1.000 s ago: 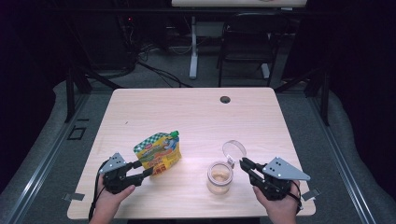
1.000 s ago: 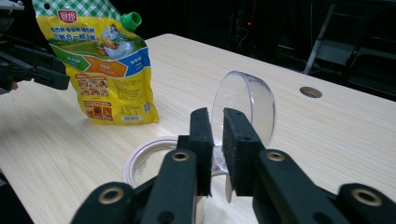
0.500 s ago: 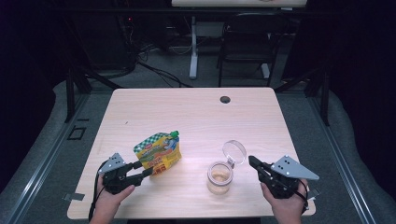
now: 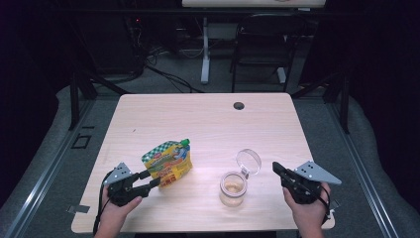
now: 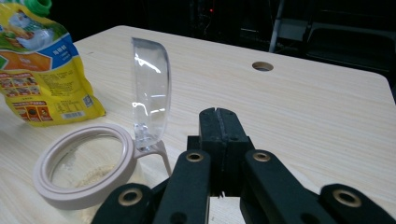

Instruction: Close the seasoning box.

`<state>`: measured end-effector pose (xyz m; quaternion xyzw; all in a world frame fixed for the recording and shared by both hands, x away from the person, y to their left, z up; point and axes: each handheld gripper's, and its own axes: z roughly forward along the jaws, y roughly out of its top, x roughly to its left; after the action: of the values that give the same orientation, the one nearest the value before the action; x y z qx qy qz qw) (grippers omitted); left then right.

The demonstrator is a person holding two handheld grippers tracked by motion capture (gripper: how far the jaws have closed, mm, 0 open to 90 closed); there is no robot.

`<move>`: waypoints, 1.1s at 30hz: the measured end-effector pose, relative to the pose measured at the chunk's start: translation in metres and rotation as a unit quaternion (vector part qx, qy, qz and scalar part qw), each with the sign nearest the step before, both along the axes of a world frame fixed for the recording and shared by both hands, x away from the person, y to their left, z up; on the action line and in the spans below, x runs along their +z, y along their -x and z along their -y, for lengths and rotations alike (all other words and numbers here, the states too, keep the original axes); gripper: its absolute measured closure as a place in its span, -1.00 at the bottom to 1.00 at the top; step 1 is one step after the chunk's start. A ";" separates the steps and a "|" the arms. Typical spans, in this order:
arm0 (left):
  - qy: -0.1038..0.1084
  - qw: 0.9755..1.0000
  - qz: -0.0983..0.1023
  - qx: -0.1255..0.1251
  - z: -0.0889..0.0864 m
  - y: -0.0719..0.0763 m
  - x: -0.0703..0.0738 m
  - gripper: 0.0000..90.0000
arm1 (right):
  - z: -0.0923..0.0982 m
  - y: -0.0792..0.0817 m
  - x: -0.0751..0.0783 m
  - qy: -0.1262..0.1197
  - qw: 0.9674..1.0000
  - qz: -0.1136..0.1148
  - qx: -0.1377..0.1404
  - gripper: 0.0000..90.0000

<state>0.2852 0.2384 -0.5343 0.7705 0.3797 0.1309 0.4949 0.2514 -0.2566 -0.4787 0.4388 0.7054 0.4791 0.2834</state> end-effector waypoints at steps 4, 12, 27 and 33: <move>0.001 1.000 -0.002 0.000 0.000 -0.001 -0.001 0.10 | 0.000 -0.005 -0.005 0.001 1.000 -0.007 -0.002 1.00; -0.005 1.000 -0.003 -0.002 0.002 0.000 -0.003 0.10 | -0.001 -0.011 -0.011 -0.006 1.000 -0.015 0.001 1.00; -0.019 1.000 -0.004 -0.002 0.001 0.004 -0.004 0.10 | -0.017 -0.021 -0.014 -0.006 0.999 -0.020 0.027 1.00; -0.018 1.000 -0.003 -0.001 0.000 0.005 -0.005 0.10 | -0.021 -0.022 -0.015 -0.005 0.999 -0.021 0.033 1.00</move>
<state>0.2804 0.2386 -0.5388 0.7798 0.3786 0.1347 0.4801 0.2738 -0.2354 -0.4935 0.4271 0.7228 0.4821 0.2505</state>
